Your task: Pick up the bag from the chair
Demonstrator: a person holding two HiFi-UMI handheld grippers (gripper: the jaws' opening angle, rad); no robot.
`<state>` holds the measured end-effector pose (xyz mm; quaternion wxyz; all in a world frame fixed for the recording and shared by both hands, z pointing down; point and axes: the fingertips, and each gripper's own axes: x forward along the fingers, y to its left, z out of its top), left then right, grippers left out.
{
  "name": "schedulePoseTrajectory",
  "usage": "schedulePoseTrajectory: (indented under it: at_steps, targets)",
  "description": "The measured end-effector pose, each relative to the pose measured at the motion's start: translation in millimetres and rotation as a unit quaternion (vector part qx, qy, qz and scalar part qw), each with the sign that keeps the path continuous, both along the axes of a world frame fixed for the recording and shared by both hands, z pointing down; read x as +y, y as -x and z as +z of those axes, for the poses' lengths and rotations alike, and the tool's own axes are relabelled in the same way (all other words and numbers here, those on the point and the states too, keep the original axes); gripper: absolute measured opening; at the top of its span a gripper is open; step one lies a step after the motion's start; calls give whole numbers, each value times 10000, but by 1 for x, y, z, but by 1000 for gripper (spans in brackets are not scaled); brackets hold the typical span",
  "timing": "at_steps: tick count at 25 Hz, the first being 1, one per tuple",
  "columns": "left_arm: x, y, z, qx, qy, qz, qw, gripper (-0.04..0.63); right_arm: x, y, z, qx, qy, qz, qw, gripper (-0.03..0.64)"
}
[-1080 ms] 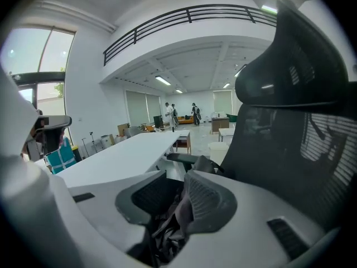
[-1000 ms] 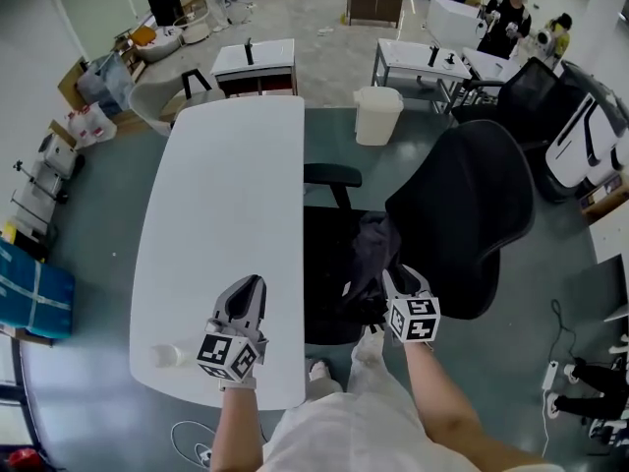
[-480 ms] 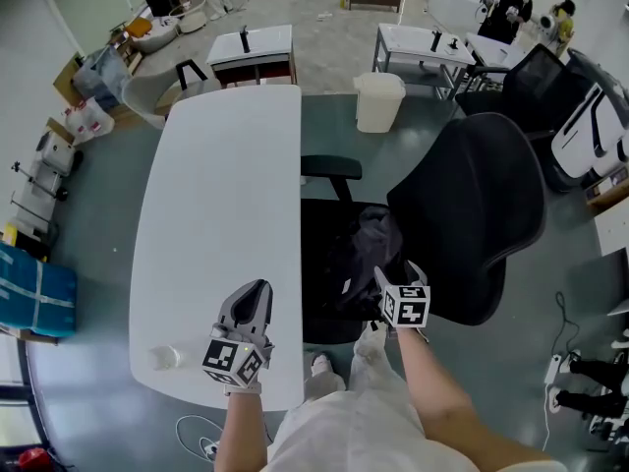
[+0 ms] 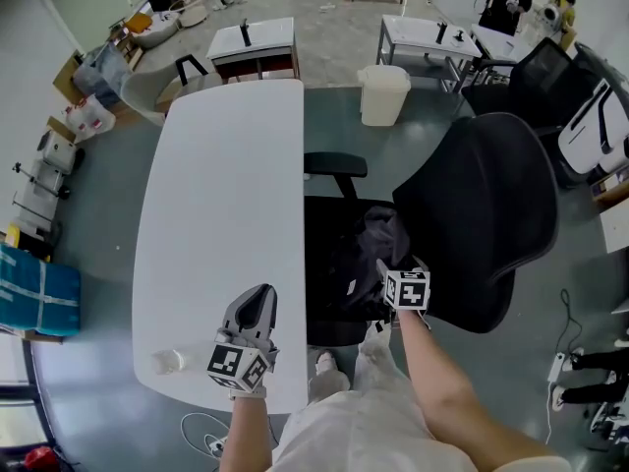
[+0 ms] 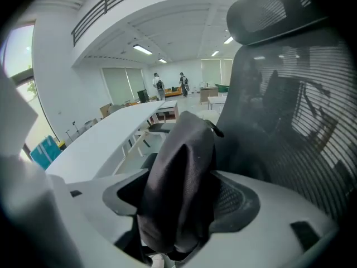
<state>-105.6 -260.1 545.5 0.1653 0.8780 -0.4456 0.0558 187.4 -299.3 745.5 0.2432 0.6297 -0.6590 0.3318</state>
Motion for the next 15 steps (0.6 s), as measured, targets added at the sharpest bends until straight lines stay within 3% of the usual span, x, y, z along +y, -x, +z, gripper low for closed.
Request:
schedulePoseTrajectory:
  at_steps: [10, 15]
  targets:
    - [-5, 7, 7, -13, 62, -68, 10000, 43, -13, 3, 22, 484, 363, -127, 9981, 316]
    - [-3, 15, 10, -7, 96, -146, 9998, 43, -13, -1, 27, 647, 515, -67, 9966, 225]
